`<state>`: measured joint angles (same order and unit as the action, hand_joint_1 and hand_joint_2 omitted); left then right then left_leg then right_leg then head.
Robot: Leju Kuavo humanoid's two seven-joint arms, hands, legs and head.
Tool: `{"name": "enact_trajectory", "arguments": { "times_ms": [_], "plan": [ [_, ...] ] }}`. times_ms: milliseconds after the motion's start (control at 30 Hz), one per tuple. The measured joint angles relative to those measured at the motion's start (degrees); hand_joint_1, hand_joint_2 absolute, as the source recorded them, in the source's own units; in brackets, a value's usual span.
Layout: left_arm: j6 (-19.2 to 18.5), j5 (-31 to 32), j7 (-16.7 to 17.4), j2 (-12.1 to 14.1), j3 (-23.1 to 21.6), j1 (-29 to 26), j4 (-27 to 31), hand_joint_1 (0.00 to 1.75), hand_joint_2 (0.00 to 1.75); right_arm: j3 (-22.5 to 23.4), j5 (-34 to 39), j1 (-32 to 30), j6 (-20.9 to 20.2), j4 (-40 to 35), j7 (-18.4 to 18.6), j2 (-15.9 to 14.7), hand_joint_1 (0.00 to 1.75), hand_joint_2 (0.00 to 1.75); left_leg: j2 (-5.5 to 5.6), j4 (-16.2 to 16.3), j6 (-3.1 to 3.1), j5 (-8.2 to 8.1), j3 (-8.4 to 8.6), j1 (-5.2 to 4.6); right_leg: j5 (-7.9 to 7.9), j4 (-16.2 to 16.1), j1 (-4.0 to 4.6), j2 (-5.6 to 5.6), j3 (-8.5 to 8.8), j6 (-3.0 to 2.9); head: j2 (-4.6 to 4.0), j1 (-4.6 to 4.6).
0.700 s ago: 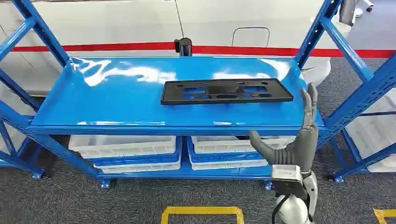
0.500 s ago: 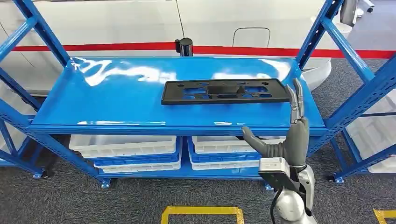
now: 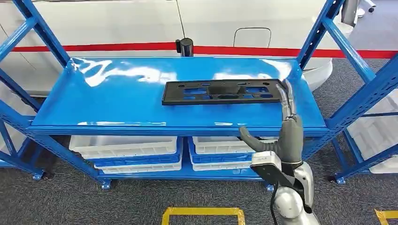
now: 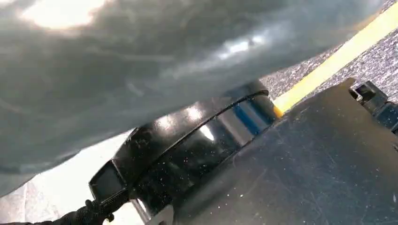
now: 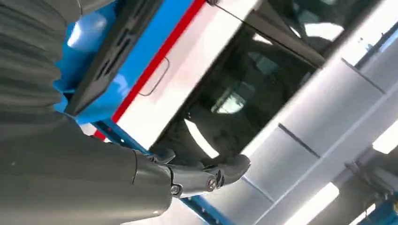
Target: Take the parts from the cabinet and place them on the table.
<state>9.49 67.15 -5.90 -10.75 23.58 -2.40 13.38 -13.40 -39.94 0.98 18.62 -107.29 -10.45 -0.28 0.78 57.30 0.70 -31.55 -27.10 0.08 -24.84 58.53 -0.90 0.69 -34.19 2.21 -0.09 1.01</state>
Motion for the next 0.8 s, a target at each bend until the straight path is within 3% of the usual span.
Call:
{"name": "enact_trajectory", "arguments": {
  "times_ms": [200, 333, 467, 600, 800],
  "plan": [
    [-0.4, 1.5, 0.5, 0.1, 0.0, 0.4, -0.1, 0.00, 0.00, -2.9, -10.2, 4.2, -2.8, 5.1, 5.1, -1.0, 0.00, 1.75, 0.02, 0.0, 0.00, 0.01, 0.01, 0.00, 0.01, 0.0, 0.00, 0.00, 0.01, 0.00, 0.00, 0.00],
    [-0.6, 2.5, 0.6, 0.1, 0.0, 0.6, -0.1, 0.00, 0.00, -4.5, -12.9, 8.0, -5.7, 9.4, 7.4, -1.5, 0.00, 1.75, 0.01, 0.0, 0.00, 0.01, 0.01, 0.00, 0.01, 0.0, 0.00, 0.00, 0.01, 0.00, 0.00, 0.00],
    [-0.7, 4.3, 1.0, 0.2, -0.2, 0.8, -0.1, 0.00, 0.00, -6.4, -16.0, 13.1, -11.6, 16.2, 11.1, -1.6, 0.00, 1.75, -0.05, 0.0, -0.01, 0.02, 0.02, 0.00, 0.02, 0.0, 0.00, 0.03, 0.01, 0.01, 0.00, 0.02],
    [-0.7, 5.1, 1.0, 0.5, -0.3, 1.2, -0.1, 0.00, 0.00, -7.6, -16.8, 18.4, -12.4, 24.5, 11.4, -1.3, 0.00, 1.75, 0.07, 0.0, 0.00, 0.05, 0.03, 0.00, 0.02, 0.0, 0.00, 0.01, 0.01, 0.01, 0.00, 0.02],
    [-0.7, 5.7, 1.1, 0.7, -0.8, 1.4, -0.1, 0.00, 0.00, -8.5, -17.5, 21.4, -12.5, 30.1, 11.9, -1.0, 0.00, 1.75, 0.08, 0.0, -0.01, 0.05, -0.01, 0.00, 0.02, 0.0, 0.00, 0.01, 0.00, 0.01, 0.00, 0.00]
  ]
}}
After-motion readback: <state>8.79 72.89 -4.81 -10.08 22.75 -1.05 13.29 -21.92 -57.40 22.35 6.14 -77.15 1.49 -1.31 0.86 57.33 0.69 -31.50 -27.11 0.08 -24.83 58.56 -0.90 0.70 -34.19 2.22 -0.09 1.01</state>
